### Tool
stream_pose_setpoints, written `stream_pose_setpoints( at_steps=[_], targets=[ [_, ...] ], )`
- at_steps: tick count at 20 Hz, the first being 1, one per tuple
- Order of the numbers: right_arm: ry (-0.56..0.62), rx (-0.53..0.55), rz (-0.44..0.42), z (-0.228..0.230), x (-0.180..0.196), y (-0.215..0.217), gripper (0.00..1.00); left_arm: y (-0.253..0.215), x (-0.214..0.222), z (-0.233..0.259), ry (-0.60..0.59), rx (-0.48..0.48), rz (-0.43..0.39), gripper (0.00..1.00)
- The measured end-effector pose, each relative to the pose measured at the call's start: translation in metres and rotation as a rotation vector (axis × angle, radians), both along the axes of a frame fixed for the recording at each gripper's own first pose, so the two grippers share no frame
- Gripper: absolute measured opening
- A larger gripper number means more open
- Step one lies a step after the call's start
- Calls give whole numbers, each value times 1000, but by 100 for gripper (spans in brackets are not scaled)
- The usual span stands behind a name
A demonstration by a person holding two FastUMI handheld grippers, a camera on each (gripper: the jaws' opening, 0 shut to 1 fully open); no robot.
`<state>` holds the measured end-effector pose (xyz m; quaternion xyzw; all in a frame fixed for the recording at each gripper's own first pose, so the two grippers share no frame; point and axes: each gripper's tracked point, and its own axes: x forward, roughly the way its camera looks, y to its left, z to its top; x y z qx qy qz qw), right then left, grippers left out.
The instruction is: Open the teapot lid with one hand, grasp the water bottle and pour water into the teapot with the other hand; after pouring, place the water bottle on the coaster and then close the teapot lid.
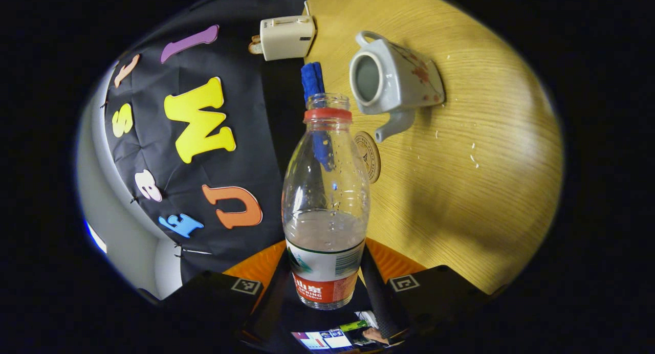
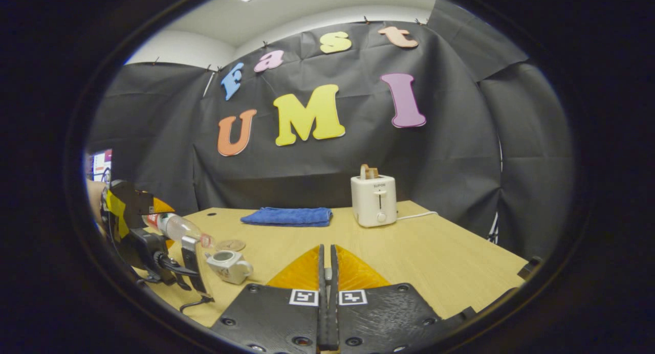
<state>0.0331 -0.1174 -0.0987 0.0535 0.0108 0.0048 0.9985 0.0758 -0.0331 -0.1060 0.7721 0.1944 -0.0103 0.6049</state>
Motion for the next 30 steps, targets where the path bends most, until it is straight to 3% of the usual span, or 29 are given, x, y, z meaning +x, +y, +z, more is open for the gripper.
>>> stream_pose_setpoints(
  at_steps=[2, 3, 7, 8, 9, 16, 17, 18, 30],
  targets=[
    [1, 6, -3, 0, 0, -2, 0, -3, -2, 4, -5, 37, -10, 80],
    [1, 12, -4, 0, 1, -3, 0, -4, -1, 6, -8, 49, -19, 76],
    [16, 27, -5, -3, 2, -6, 0, -10, 5, 12, -8, 99, -37, 76],
    [19, 30, -6, -4, 2, -7, 0, -12, 7, 12, -7, 110, -42, 80],
    [19, 34, -7, -4, 3, -7, 0, -14, 8, 12, -5, 117, -46, 76],
    [40, 50, -1, -10, 6, -7, 0, -21, 11, 16, -8, 181, -63, 76],
    [45, 51, 1, -11, 6, -6, 0, -21, 12, 17, -9, 194, -65, 72],
    [47, 51, 5, -12, 6, -5, 0, -24, 13, 19, -9, 206, -72, 76],
    [53, 36, 25, -15, 5, 7, 0, -33, 17, 28, 2, 349, -100, 76]
  ],
)
